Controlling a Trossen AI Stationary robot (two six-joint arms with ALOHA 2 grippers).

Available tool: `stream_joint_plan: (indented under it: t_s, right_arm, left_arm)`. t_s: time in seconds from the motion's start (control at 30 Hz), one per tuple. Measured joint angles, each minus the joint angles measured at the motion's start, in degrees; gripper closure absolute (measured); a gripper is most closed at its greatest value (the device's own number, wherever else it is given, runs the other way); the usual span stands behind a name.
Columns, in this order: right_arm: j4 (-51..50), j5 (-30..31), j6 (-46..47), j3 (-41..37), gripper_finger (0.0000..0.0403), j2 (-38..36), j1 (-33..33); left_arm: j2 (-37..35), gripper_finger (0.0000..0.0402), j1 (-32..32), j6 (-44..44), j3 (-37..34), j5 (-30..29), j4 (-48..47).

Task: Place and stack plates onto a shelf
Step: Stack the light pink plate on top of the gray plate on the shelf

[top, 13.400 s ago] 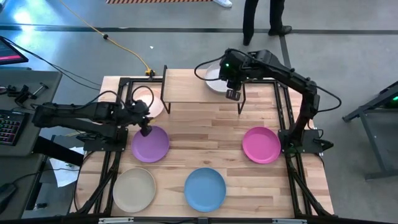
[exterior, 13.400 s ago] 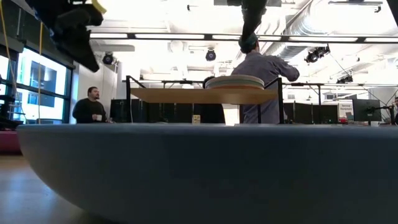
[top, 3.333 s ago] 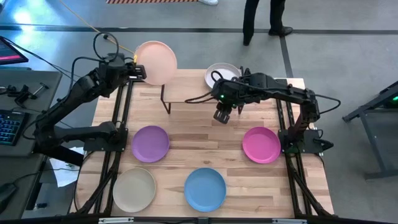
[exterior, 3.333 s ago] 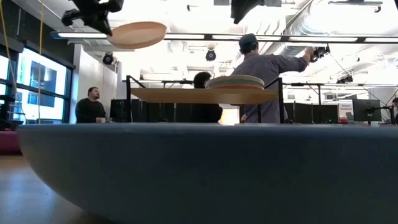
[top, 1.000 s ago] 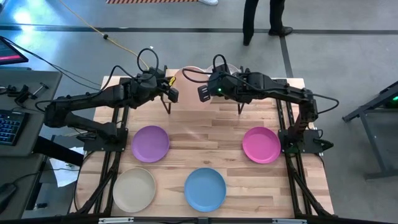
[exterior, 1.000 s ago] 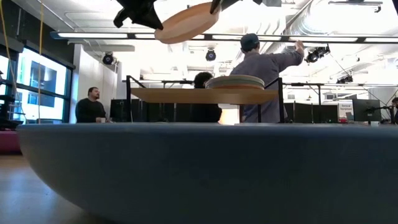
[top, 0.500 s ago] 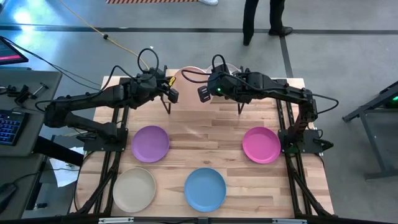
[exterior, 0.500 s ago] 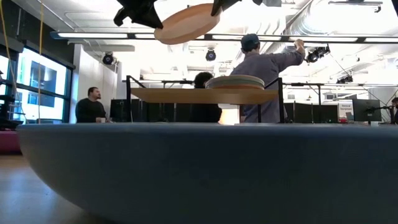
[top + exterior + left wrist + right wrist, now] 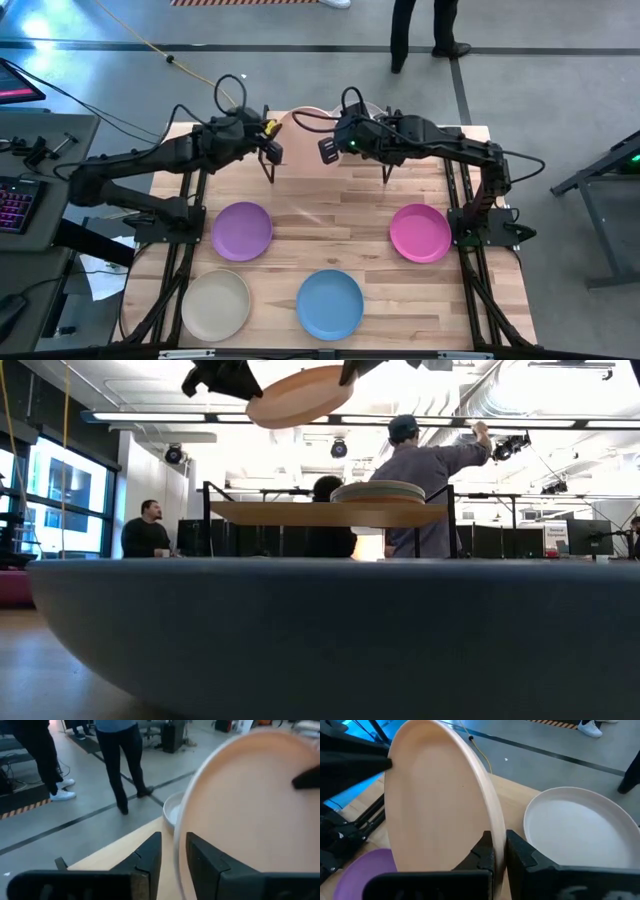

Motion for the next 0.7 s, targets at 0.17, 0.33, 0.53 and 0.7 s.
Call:
stream_joint_plan:
  t_s: [0.17,0.33,0.53,0.7]
  right_arm:
    - [-0.95,0.82,0.00,-0.02,0.0402,-1.43,0.00]
    - [-4.08,1.76,0.08,-0.02,0.0402,-4.47,-1.49]
    - [-9.44,1.87,-0.64,-0.02,0.0403,-8.44,-6.74]
    - [-9.89,-2.61,-5.77,-0.02,0.0403,-11.24,-12.97]
  left_arm:
    - [-3.29,0.0318,0.00,0.26,0.02,-0.32,0.61]
    - [-6.11,0.0318,0.00,2.09,0.02,-0.34,0.43]
    - [-7.59,0.0318,-0.04,2.80,0.02,0.01,-2.21]
    - [-7.70,0.0318,-0.04,2.72,0.02,0.08,-7.69]
